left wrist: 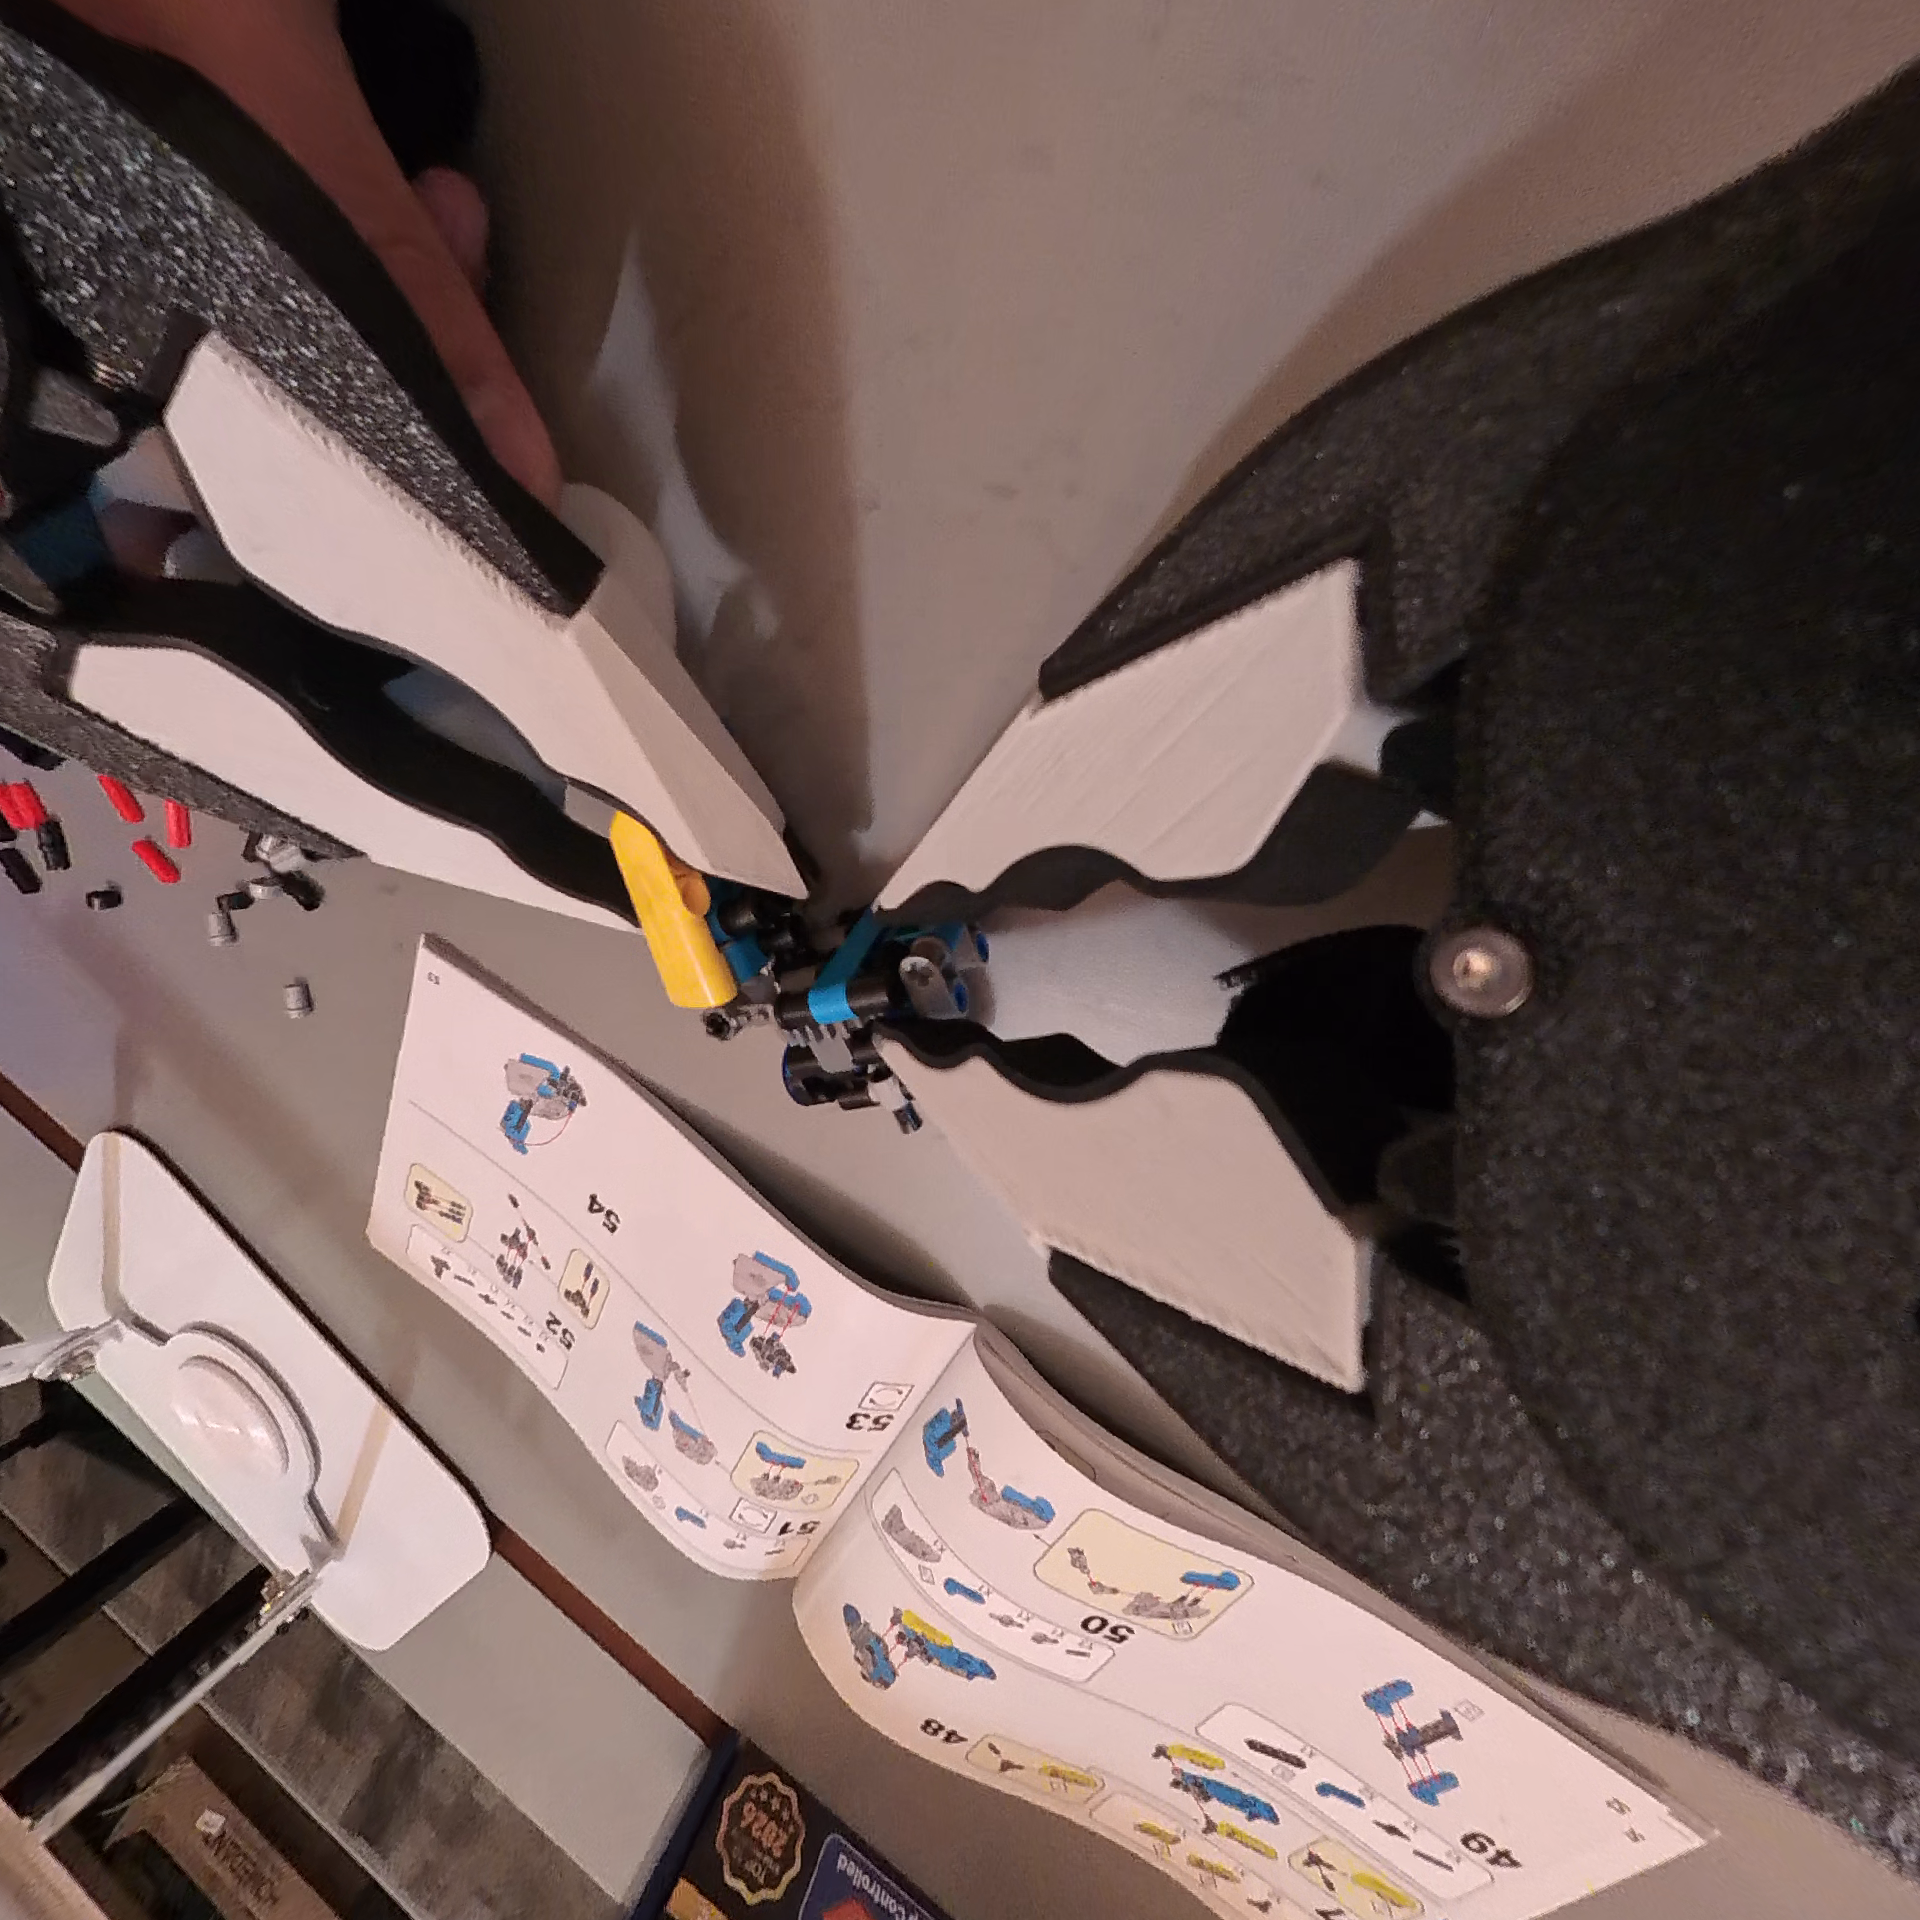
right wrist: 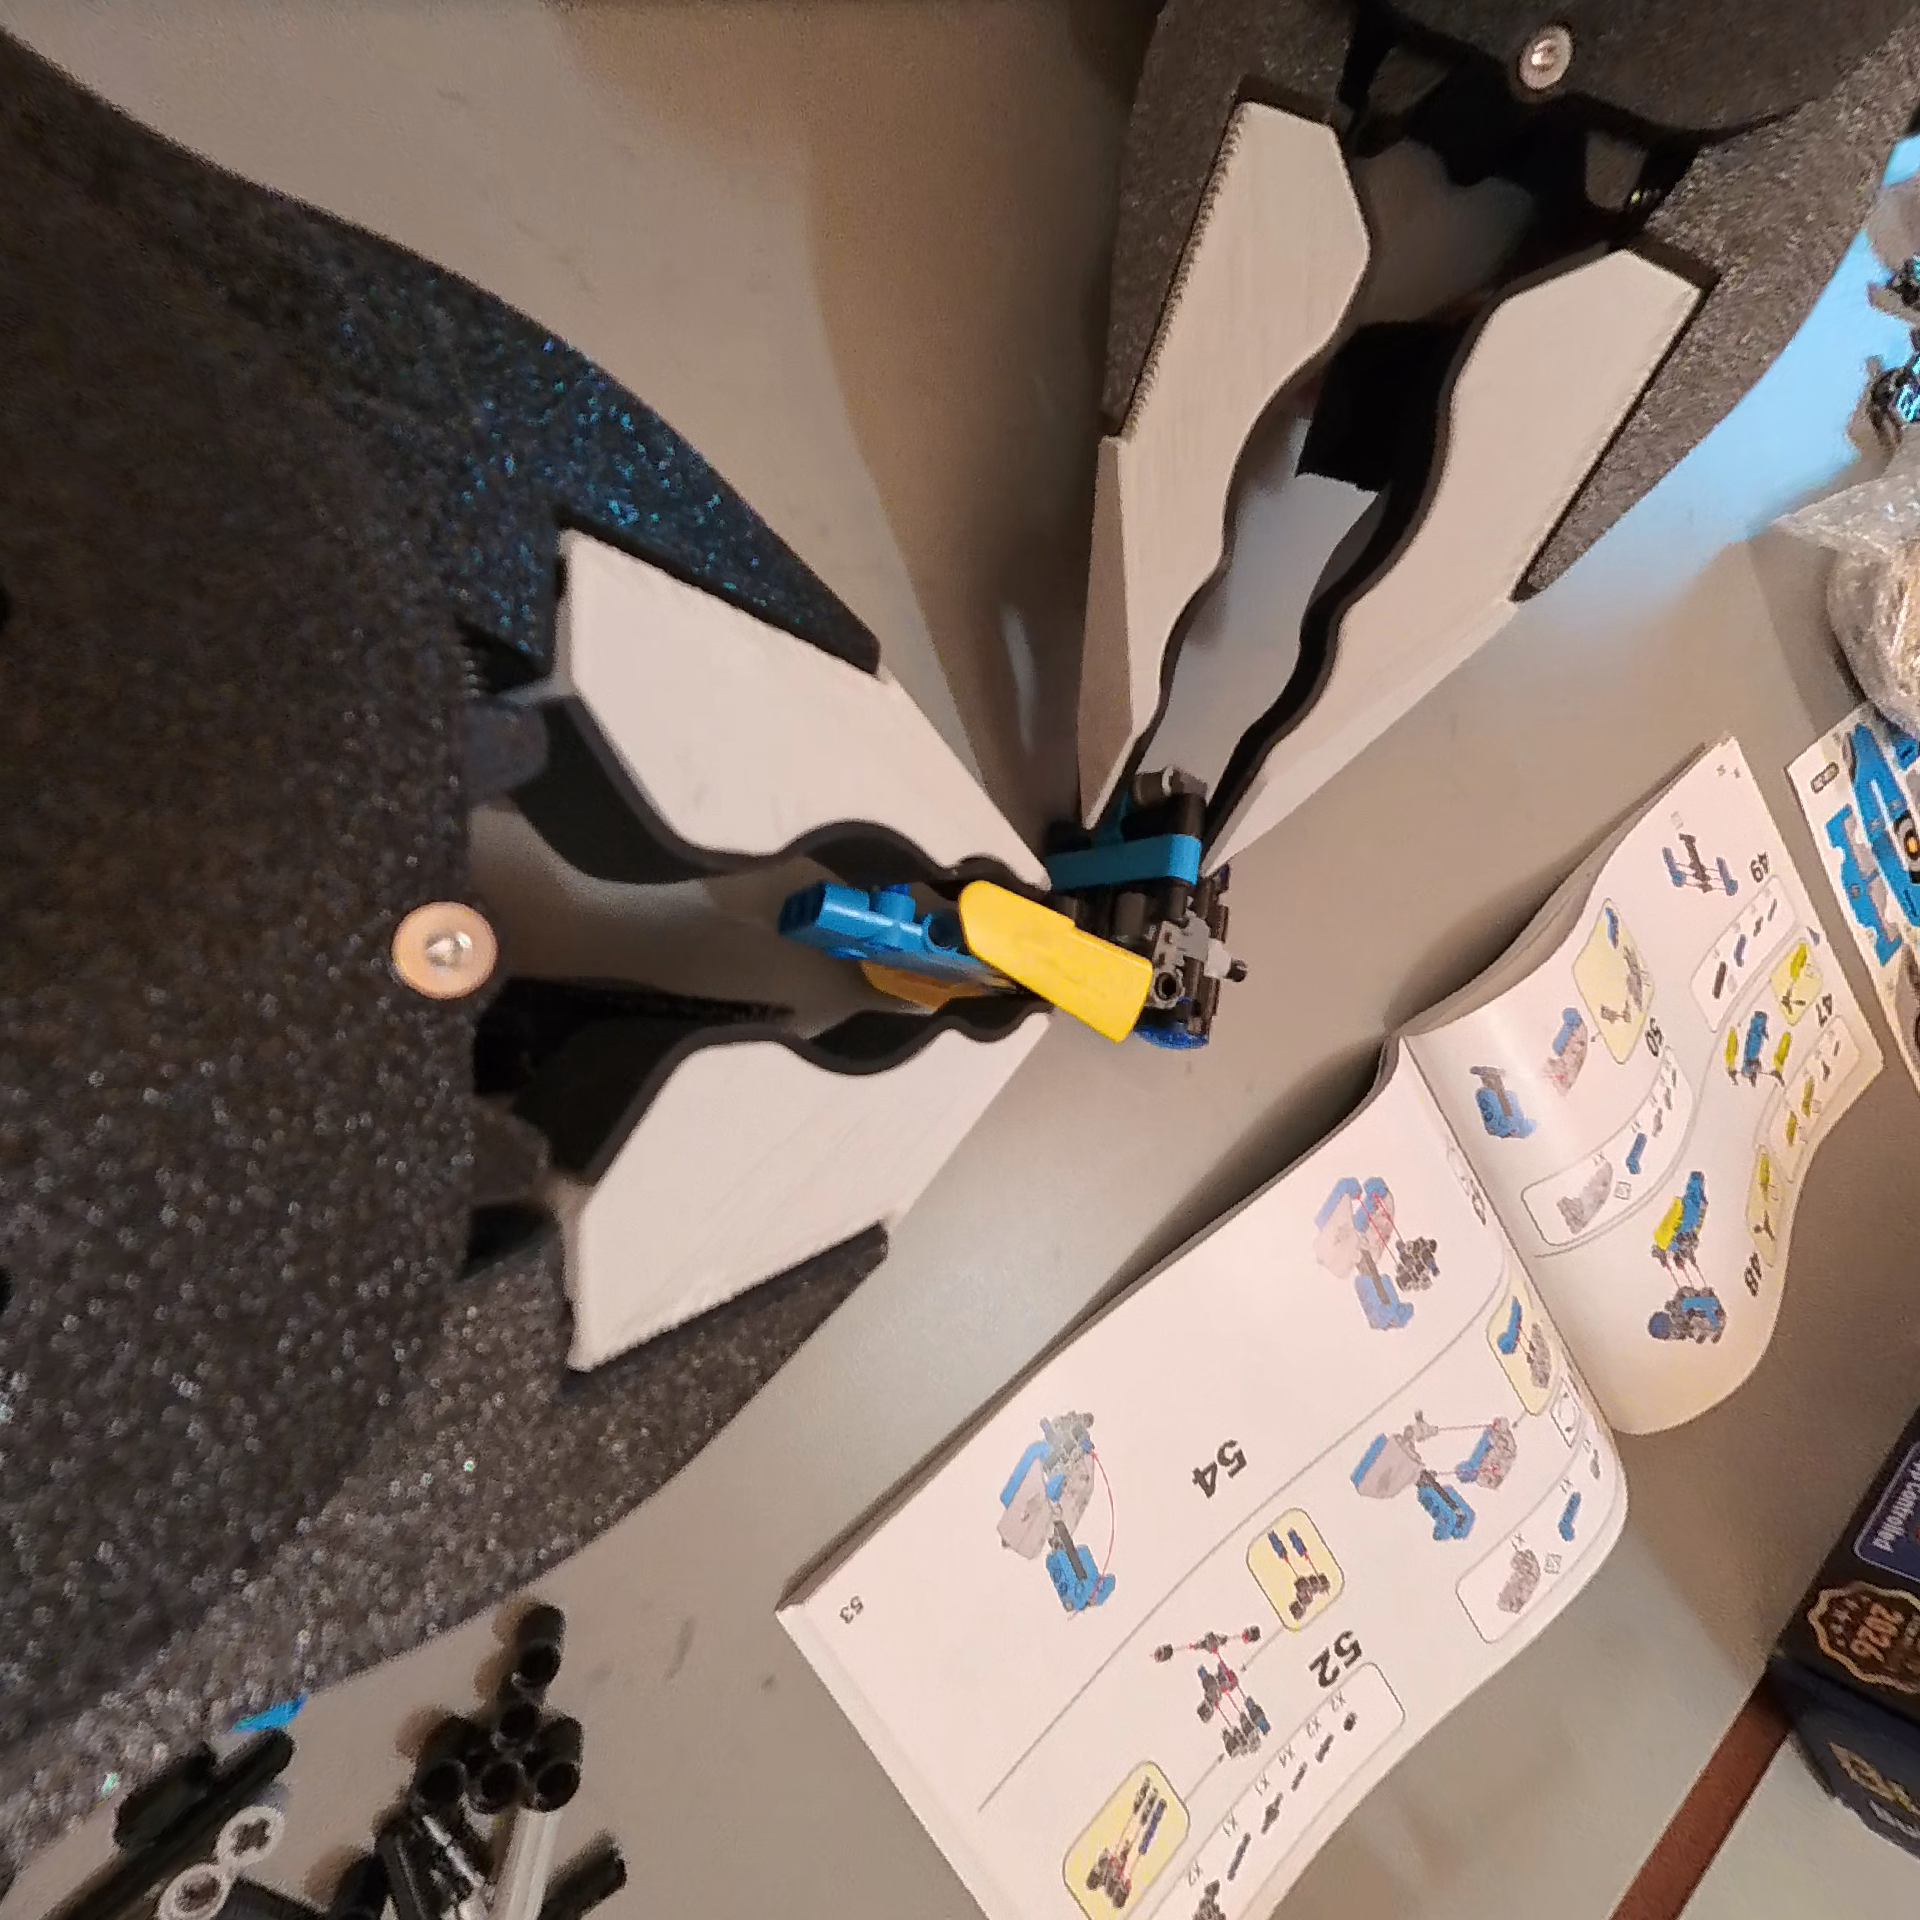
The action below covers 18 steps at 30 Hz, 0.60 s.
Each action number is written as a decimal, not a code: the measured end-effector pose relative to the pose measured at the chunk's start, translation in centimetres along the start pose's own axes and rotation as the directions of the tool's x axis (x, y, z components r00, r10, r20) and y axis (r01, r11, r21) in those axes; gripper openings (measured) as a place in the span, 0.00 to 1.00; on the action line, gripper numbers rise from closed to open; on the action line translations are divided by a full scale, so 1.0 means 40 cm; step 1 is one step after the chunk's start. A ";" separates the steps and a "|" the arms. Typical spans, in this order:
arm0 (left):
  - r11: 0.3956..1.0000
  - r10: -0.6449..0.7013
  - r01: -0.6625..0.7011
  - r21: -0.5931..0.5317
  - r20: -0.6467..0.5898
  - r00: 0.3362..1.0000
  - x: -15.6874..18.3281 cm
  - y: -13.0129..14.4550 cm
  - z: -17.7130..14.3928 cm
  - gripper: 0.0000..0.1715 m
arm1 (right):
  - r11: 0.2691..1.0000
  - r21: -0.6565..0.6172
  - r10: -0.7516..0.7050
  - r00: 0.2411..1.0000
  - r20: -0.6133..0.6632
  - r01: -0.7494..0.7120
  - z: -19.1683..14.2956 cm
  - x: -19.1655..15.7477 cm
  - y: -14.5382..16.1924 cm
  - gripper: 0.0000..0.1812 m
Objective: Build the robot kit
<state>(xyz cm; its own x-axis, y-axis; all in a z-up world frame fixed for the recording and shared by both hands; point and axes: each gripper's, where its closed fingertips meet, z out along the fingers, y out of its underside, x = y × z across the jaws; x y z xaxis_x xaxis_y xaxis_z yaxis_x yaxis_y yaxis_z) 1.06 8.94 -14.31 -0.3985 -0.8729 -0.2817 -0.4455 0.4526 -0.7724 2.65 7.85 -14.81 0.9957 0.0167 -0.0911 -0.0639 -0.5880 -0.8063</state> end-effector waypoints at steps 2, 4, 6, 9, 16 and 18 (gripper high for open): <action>1.000 -0.005 0.005 -0.002 0.006 1.000 -0.001 -0.001 0.004 0.10 | 1.000 0.006 -0.008 1.000 0.001 0.008 0.001 0.002 -0.001 0.10; 1.000 -0.013 0.013 -0.004 0.005 1.000 -0.001 -0.003 0.007 0.10 | 1.000 0.009 -0.016 1.000 0.005 0.016 0.003 0.004 -0.004 0.10; 1.000 -0.022 0.022 -0.004 0.000 1.000 -0.002 -0.001 0.007 0.10 | 1.000 0.010 -0.001 0.999 0.033 0.001 0.005 0.004 -0.007 0.10; 0.999 -0.051 0.051 -0.006 -0.018 0.999 -0.004 0.000 0.008 0.10 | 1.000 0.007 0.030 0.996 0.084 -0.031 0.011 0.003 -0.012 0.11; 0.996 -0.092 0.091 -0.012 -0.037 0.995 -0.009 0.002 0.010 0.10 | 1.000 -0.005 0.019 0.994 0.107 -0.019 0.015 0.004 -0.012 0.11; 0.997 -0.083 0.083 -0.011 -0.041 0.996 -0.009 0.002 0.010 0.10 | 1.000 -0.013 0.017 0.994 0.104 -0.016 0.015 0.003 -0.011 0.11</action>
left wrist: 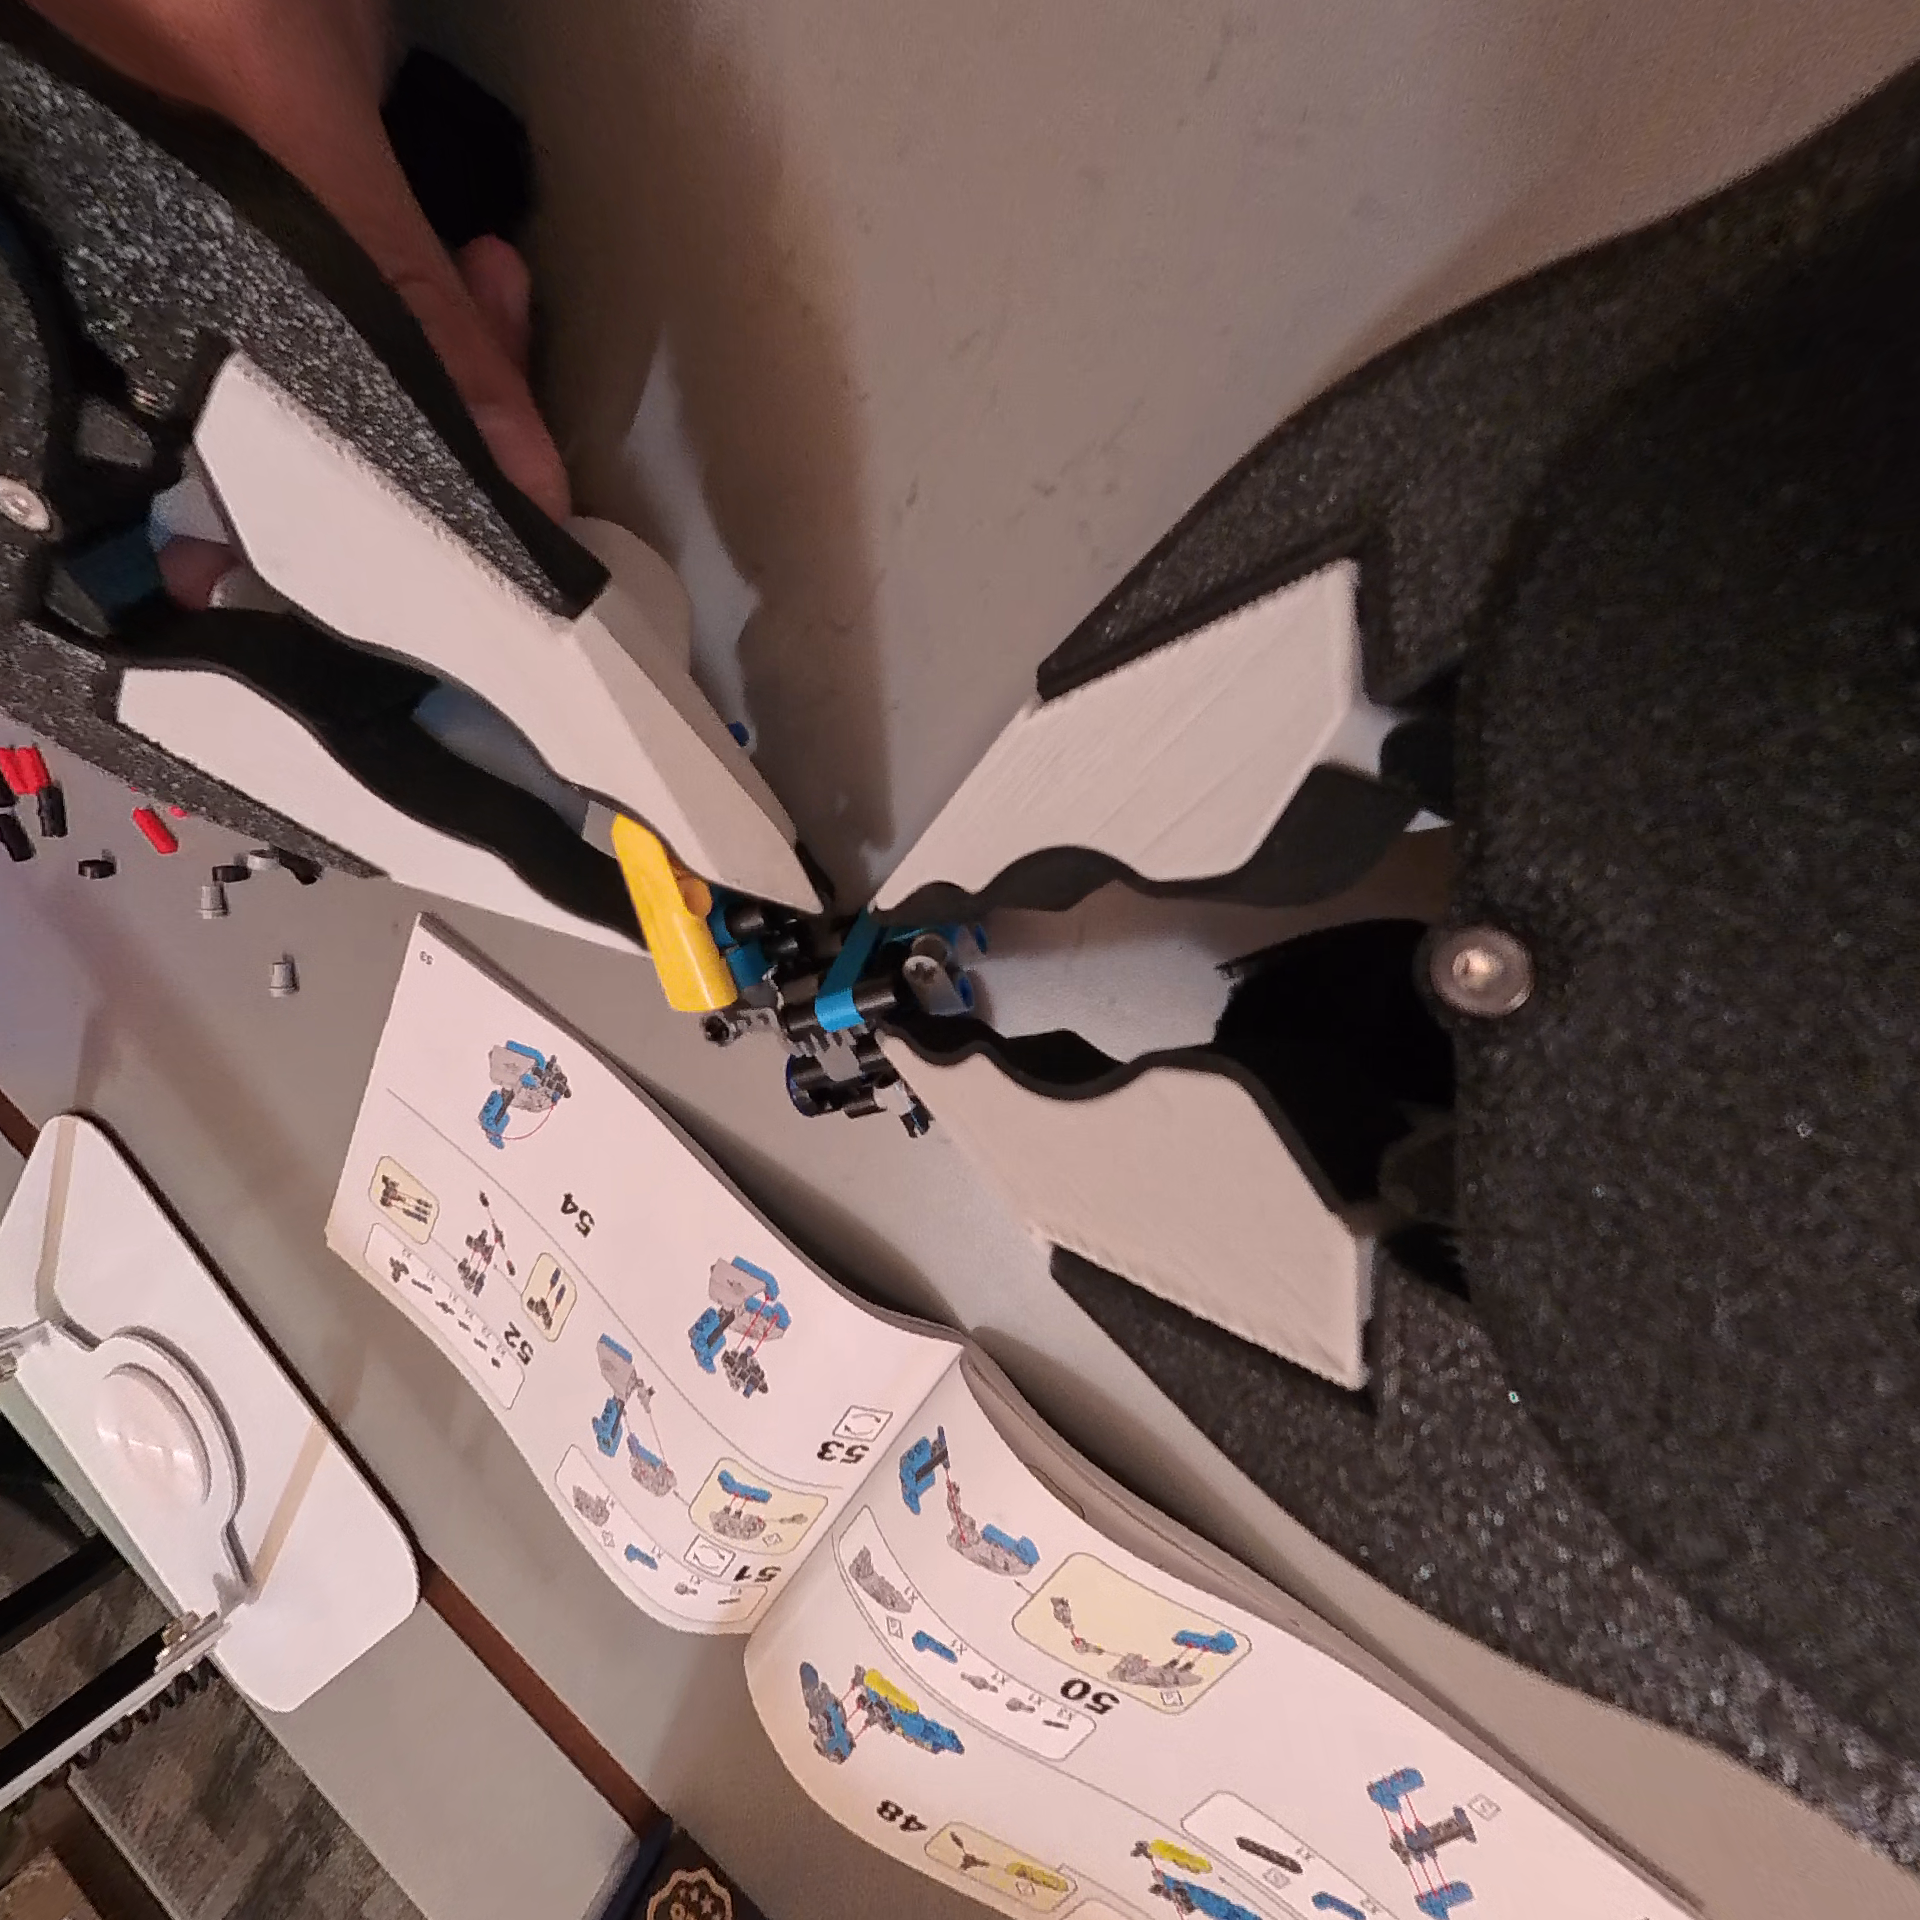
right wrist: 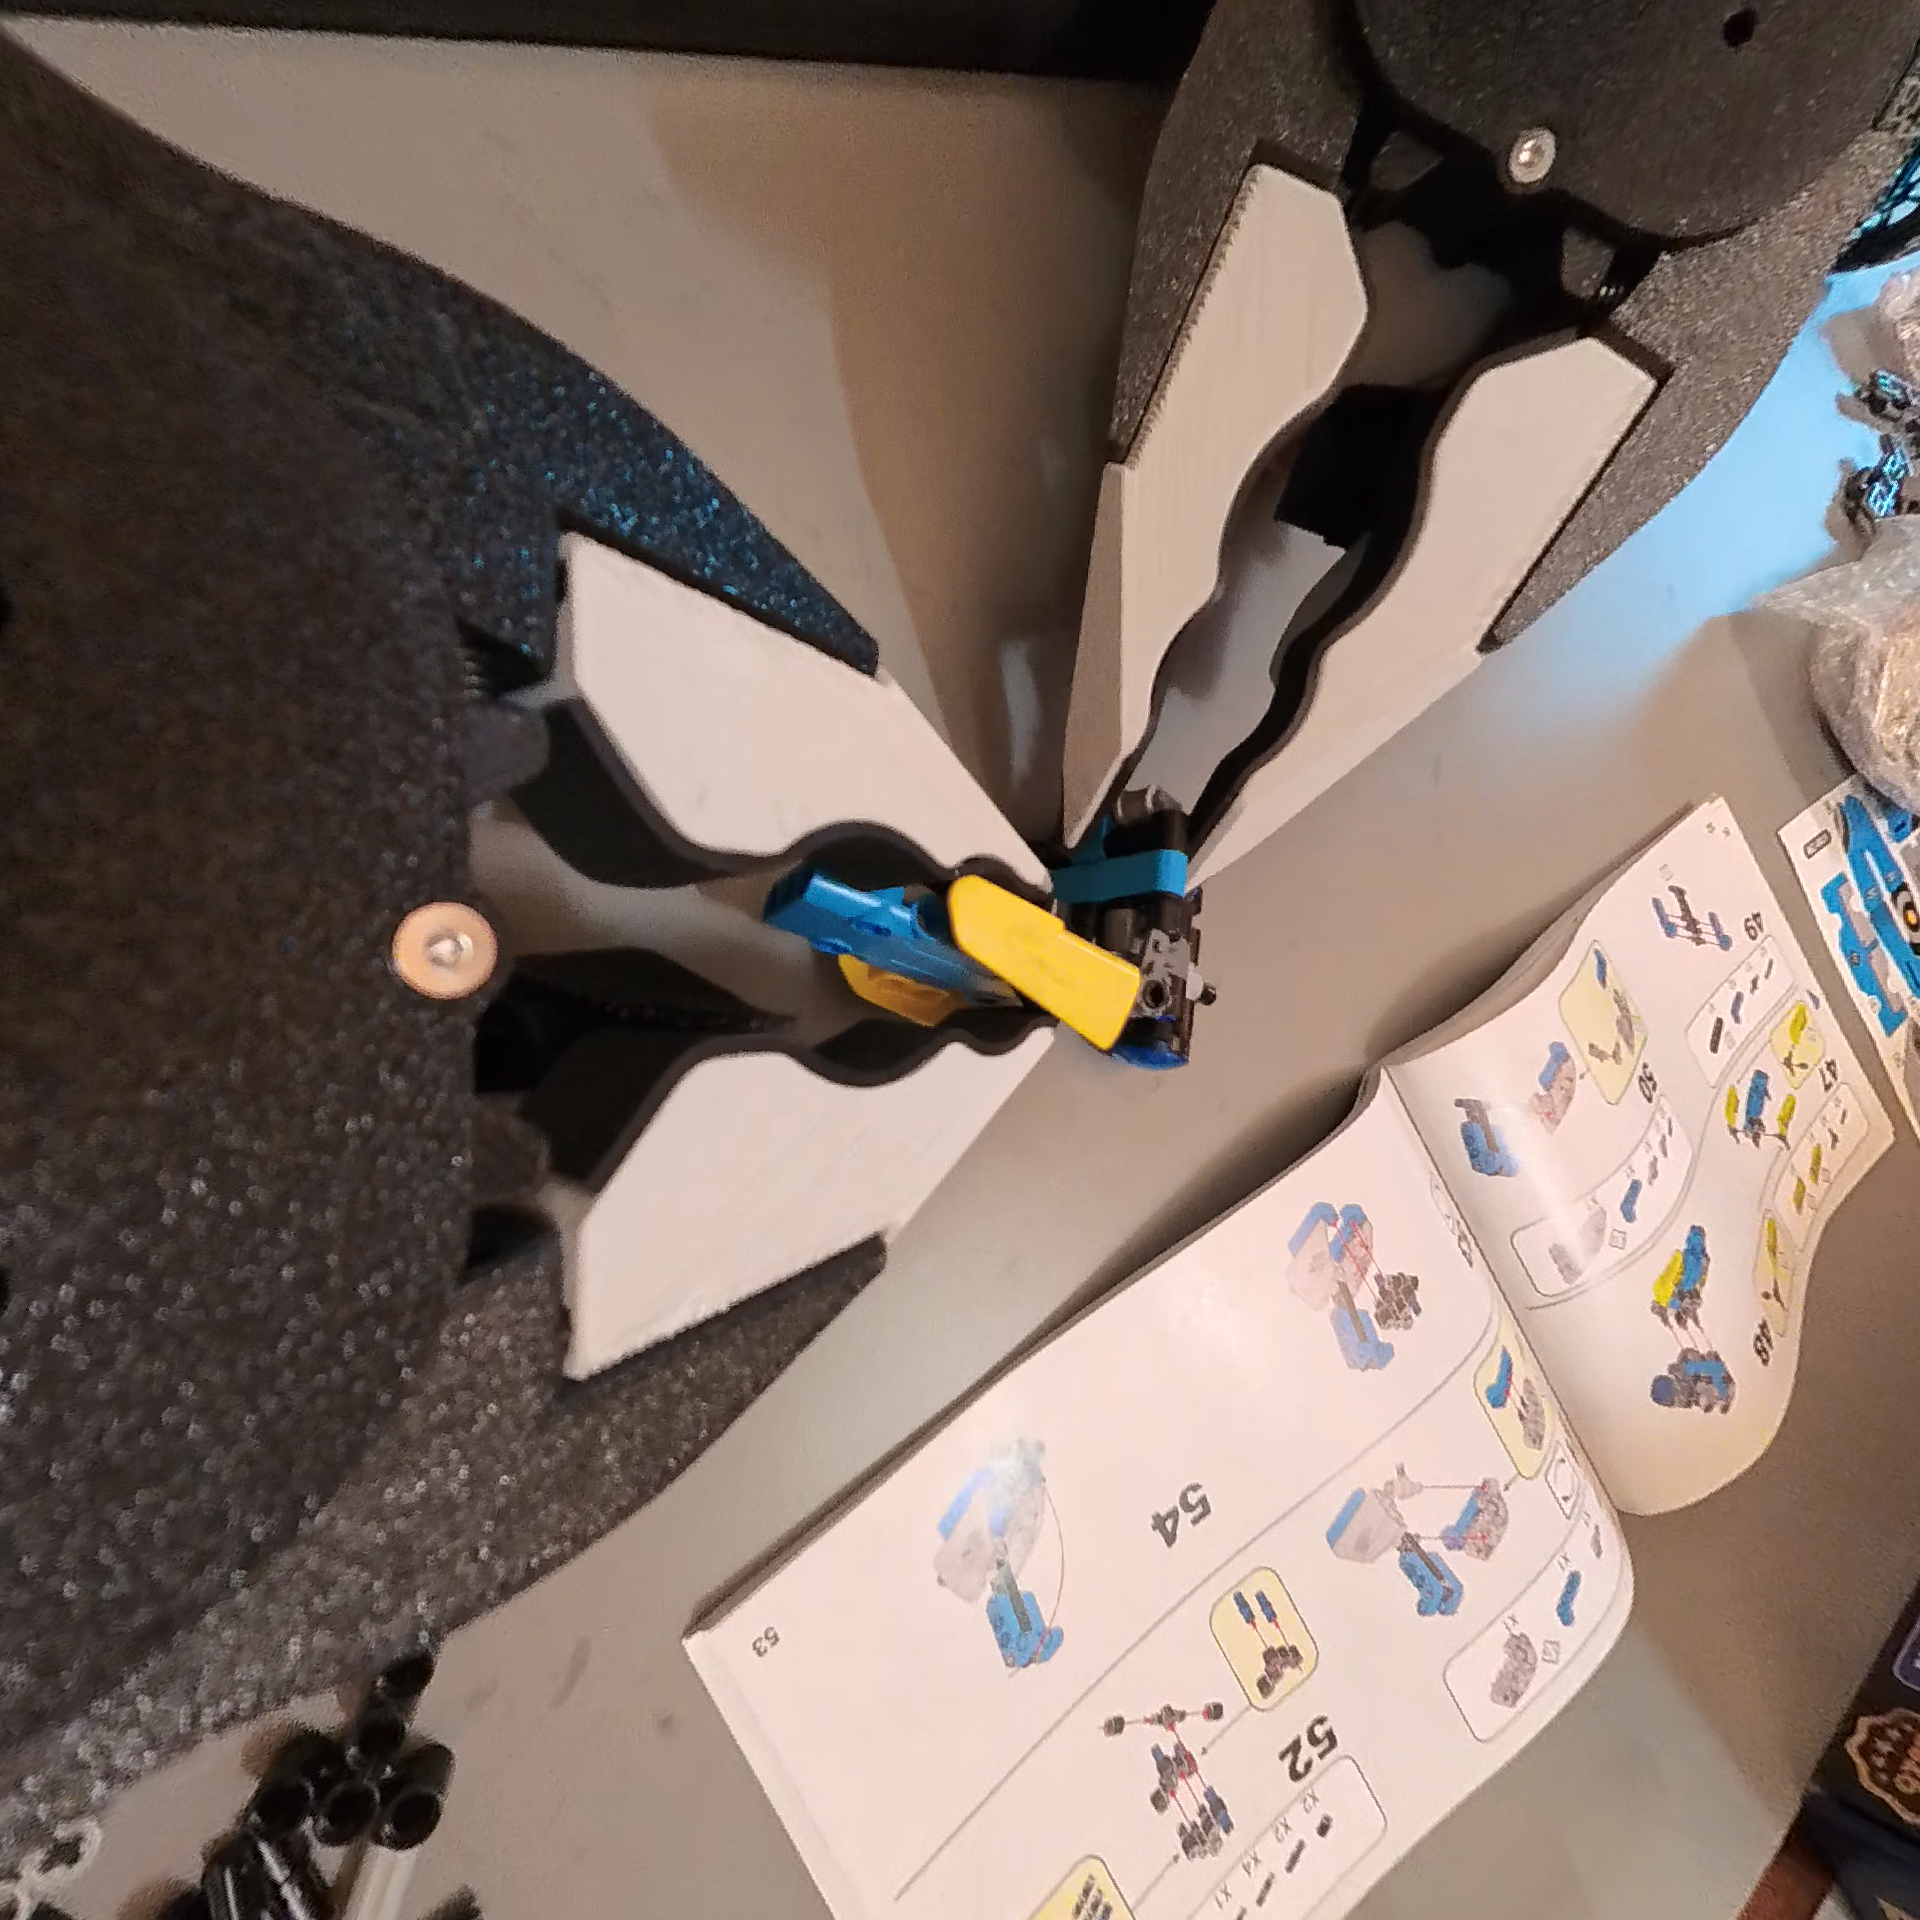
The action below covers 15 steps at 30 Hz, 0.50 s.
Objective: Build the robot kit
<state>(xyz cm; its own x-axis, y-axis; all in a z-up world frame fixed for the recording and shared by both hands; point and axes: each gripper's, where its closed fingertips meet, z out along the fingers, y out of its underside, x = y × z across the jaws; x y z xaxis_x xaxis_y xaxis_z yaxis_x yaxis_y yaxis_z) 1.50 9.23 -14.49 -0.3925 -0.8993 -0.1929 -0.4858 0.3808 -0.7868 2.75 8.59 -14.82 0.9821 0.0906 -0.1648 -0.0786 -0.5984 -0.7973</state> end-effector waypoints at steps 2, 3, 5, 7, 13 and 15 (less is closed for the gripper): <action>0.999 0.037 -0.037 -0.001 0.006 0.999 0.000 -0.001 0.000 0.10 | 1.000 -0.017 0.019 1.000 0.014 -0.019 -0.001 -0.001 0.000 0.10; 0.998 0.057 -0.057 -0.003 0.015 0.998 0.000 -0.001 0.000 0.09 | 0.999 -0.033 0.024 1.000 0.013 -0.023 -0.001 -0.002 0.000 0.10; 0.996 0.088 -0.087 -0.011 0.030 0.996 0.001 -0.001 -0.002 0.09 | 0.998 -0.063 -0.002 1.000 -0.016 0.001 -0.002 -0.005 0.001 0.10; 0.993 0.114 -0.114 -0.013 0.042 0.993 0.002 -0.002 -0.002 0.09 | 0.997 -0.079 0.013 0.999 -0.031 -0.016 -0.003 -0.008 0.003 0.10; 0.995 0.097 -0.096 -0.022 0.046 0.994 -0.002 -0.003 -0.002 0.08 | 0.996 -0.087 -0.014 0.997 -0.079 0.007 0.001 -0.015 0.001 0.10; 0.995 0.094 -0.094 -0.013 0.038 0.995 -0.003 -0.003 -0.002 0.09 | 0.997 -0.078 -0.007 0.997 -0.076 0.001 0.001 -0.015 0.002 0.10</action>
